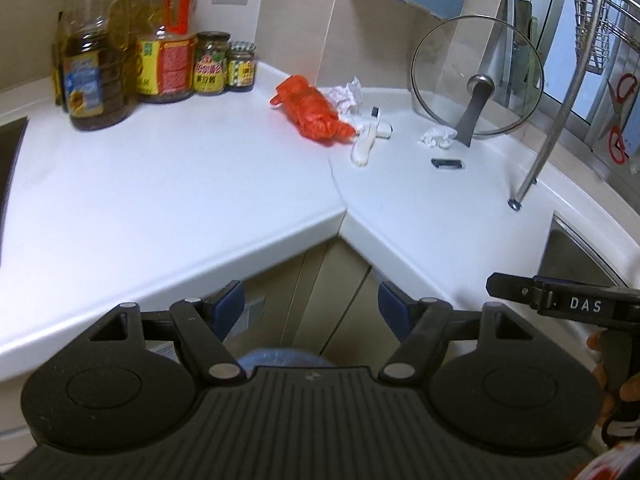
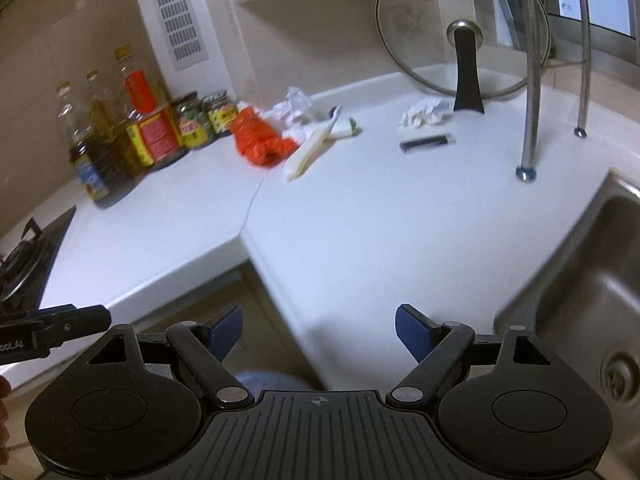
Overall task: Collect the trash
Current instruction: 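Move both grippers up toward the counter, then grasp the black lighter with the right gripper while the left approaches the red bag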
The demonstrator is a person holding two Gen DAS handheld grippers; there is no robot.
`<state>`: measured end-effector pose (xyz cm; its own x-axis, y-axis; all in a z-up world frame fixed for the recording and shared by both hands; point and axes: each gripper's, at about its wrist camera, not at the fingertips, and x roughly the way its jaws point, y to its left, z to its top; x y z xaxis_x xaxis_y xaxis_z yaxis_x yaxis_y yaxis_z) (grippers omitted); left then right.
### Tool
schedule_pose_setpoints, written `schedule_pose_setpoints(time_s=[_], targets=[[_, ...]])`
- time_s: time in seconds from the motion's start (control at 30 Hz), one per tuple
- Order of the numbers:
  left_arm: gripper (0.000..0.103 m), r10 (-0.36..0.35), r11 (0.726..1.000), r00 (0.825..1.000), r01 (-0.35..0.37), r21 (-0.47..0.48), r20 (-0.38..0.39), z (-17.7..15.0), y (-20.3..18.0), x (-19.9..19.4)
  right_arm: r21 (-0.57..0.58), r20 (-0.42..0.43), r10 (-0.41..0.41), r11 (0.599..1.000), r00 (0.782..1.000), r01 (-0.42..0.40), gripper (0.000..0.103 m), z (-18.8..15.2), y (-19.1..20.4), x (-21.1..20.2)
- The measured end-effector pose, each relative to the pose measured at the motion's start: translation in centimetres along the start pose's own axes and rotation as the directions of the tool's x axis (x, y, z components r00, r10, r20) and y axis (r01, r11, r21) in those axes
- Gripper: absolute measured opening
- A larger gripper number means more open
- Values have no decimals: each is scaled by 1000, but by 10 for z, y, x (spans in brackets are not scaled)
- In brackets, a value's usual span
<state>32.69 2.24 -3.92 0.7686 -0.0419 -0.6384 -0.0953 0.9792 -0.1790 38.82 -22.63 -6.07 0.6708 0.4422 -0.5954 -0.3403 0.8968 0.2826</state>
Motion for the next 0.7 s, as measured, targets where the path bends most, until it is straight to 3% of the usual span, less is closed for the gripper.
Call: schedule_pose_setpoints(time_s=[0.37,0.7], targets=[[71,19,1000,1000,-19,12,-2,51,-28,68,-43,37,-35,998,999,37,93,65,-52,56],[74,88,996,996,-89,18,12,98,-38,132,-63,66,-72,995,995,76,97,110,-101,117]])
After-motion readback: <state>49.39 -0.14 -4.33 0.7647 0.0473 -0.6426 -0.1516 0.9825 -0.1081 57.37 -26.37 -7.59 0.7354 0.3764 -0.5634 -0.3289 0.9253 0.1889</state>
